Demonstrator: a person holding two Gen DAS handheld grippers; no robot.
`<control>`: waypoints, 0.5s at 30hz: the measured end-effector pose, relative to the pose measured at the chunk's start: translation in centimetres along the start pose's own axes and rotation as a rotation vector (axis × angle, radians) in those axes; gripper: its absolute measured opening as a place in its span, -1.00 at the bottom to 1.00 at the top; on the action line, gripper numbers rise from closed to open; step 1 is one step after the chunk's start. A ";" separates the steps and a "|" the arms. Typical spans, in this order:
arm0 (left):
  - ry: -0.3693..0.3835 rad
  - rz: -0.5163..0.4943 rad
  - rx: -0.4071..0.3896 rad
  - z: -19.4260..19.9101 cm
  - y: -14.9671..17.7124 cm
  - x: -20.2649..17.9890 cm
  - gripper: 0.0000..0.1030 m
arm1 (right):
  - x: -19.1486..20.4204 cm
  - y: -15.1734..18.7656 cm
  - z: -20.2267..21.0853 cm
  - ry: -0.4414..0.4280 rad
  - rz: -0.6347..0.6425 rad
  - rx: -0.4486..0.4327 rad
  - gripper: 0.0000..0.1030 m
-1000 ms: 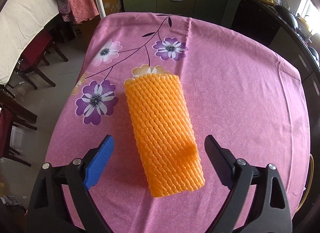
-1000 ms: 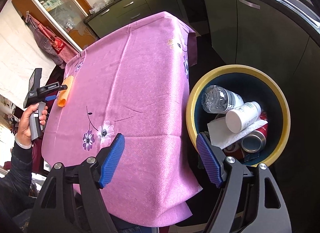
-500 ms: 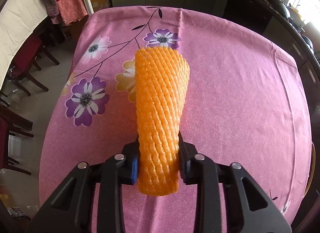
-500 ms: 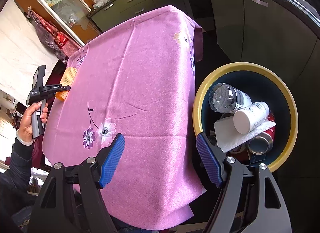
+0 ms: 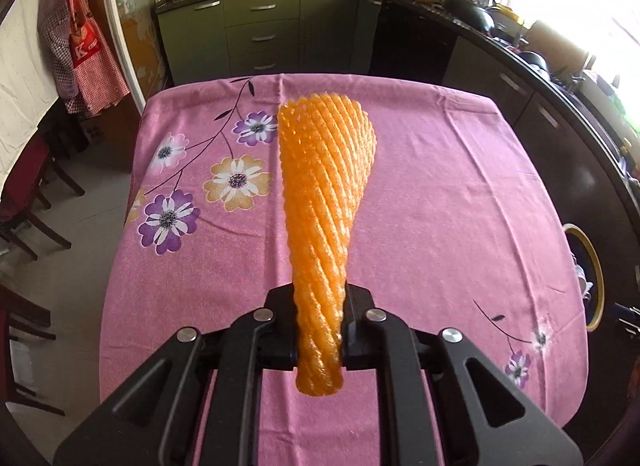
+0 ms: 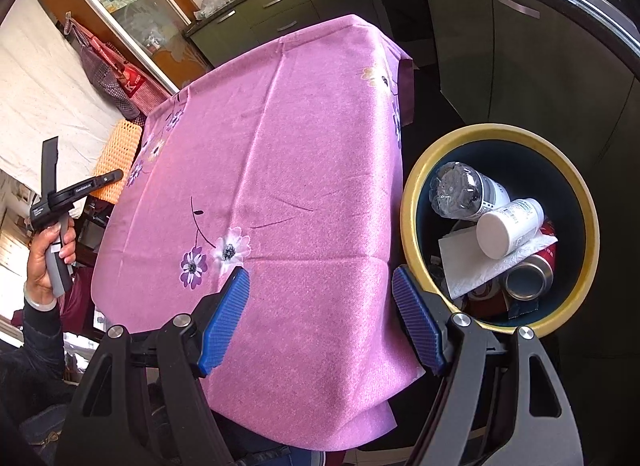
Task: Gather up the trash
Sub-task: 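Carry the mesh sleeve over the bin and open the left gripper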
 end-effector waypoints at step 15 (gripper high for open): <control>0.368 -0.427 -0.014 4.4 3.0 -20.4 -0.74 | -6.0 6.4 3.5 0.064 -0.215 -0.072 0.45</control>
Point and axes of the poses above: each gripper's, at about its wrist camera, not at the fingertips, and z roughly against the way its jaws point, x to its left, y to its underside, the point moved 5 cm from there along -z, roughly the way its jaws point, and after that the axes turned 10 degrees about y, right-handed, at the moved point
